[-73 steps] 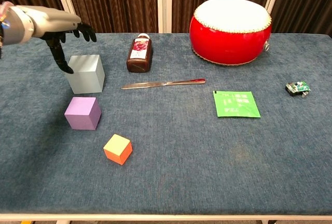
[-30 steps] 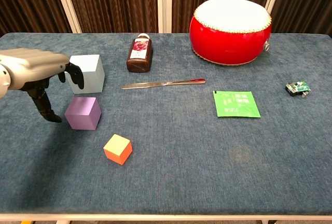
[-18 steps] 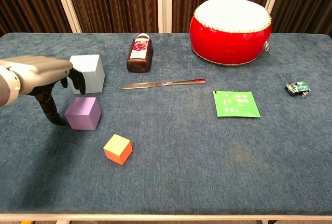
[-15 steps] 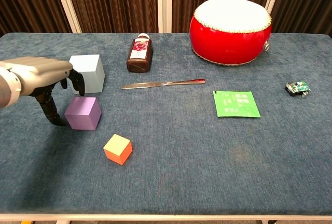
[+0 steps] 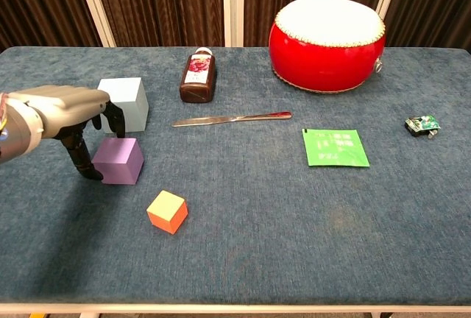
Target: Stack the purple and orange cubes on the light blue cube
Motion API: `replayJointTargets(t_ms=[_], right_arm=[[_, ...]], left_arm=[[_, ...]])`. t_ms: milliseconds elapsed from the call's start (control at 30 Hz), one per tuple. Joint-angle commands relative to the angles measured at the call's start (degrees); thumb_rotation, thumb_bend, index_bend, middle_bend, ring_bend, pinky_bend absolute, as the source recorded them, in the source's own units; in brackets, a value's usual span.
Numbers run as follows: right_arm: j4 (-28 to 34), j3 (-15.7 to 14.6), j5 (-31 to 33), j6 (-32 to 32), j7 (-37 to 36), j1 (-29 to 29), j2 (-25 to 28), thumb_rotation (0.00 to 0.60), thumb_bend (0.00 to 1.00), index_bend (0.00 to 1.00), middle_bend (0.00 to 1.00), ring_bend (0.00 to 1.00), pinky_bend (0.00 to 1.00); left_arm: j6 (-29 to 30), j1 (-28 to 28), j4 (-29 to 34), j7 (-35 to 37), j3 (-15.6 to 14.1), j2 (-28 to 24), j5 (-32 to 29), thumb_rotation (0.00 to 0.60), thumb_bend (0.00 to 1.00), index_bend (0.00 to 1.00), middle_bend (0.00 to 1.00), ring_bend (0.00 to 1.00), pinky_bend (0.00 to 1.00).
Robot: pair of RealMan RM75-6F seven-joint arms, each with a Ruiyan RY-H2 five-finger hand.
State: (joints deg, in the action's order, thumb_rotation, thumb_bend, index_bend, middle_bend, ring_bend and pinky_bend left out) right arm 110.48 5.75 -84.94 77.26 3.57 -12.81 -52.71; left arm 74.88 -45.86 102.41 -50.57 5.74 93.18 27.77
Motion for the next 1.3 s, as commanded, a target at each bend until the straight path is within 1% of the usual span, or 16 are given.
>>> replayJointTargets(t_ms=[33,367,567,733,867,1000,1067,1167,1200,1300], right_arm=[[0.02,0.04,0.10,-0.01,0.01,-0.01,0.02,0.600,0.20,0.00,0.00,0.00,0.00],[0.02,0.09,0.45,-0.27,0.14,-0.14,-0.02,0.600,0.20,0.00,0.00,0.00,0.00],[-0.01,0.12,0.54,-0.24,0.13,-0.14,-0.01,0.600,0.20,0.00,0.00,0.00,0.00],[0.04,0.12,0.52,-0.31,0.06,-0.18,0.02,0.600,0.20,0.00,0.00,0.00,0.00],[0.05,0.07,0.42,-0.34,0.07,-0.20,0.01,0.600,0.20,0.00,0.00,0.00,0.00],[-0.04,-0.21,-0.01,-0.39,0.12,-0.15,-0.06,0.600,0.20,0.00,0.00,0.00,0.00],[-0.01,-0.28,-0.23,-0.36,0.24,-0.15,-0.12,0.600,0.20,0.00,0.00,0.00,0.00],[0.04,-0.35,-0.44,-0.31,0.43,-0.15,-0.22,0.600,0.20,0.00,0.00,0.00,0.00],[0.06,-0.36,-0.47,-0.27,0.49,-0.14,-0.23,0.600,0.20,0.00,0.00,0.00,0.00],[0.15,-0.31,-0.53,0.06,0.57,-0.02,-0.21,0.600,0.20,0.00,0.00,0.00,0.00]], left_arm=[[-0.20,-0.05,-0.41,-0.20,0.29,0.27,-0.21,0.600,0.17,0.43,0.37,0.30,0.41],[-0.42,0.21,-0.68,-0.28,1.04,0.69,-0.84,0.600,0.23,0.51,0.38,0.30,0.41],[-0.06,0.51,0.29,-0.50,1.23,0.15,-1.18,0.600,0.25,0.52,0.39,0.30,0.41],[3.71,1.13,5.63,-1.81,1.39,-3.30,-0.28,0.600,0.25,0.52,0.39,0.30,0.41],[8.34,2.16,12.41,-3.55,1.44,-7.79,-0.57,0.600,0.25,0.52,0.39,0.31,0.41],[12.85,2.66,18.97,-5.09,2.94,-12.55,-1.39,0.600,0.25,0.52,0.40,0.31,0.41],[14.19,2.35,20.14,-5.90,3.75,-13.96,-1.02,0.600,0.25,0.52,0.40,0.31,0.41],[14.36,1.56,20.29,-5.87,6.10,-15.07,-1.76,0.600,0.25,0.52,0.40,0.31,0.41],[13.79,1.01,19.77,-5.84,7.18,-15.21,-2.53,0.600,0.25,0.52,0.40,0.31,0.41],[11.70,-0.83,17.62,-6.77,9.15,-15.28,-4.54,0.600,0.25,0.52,0.40,0.31,0.41]])
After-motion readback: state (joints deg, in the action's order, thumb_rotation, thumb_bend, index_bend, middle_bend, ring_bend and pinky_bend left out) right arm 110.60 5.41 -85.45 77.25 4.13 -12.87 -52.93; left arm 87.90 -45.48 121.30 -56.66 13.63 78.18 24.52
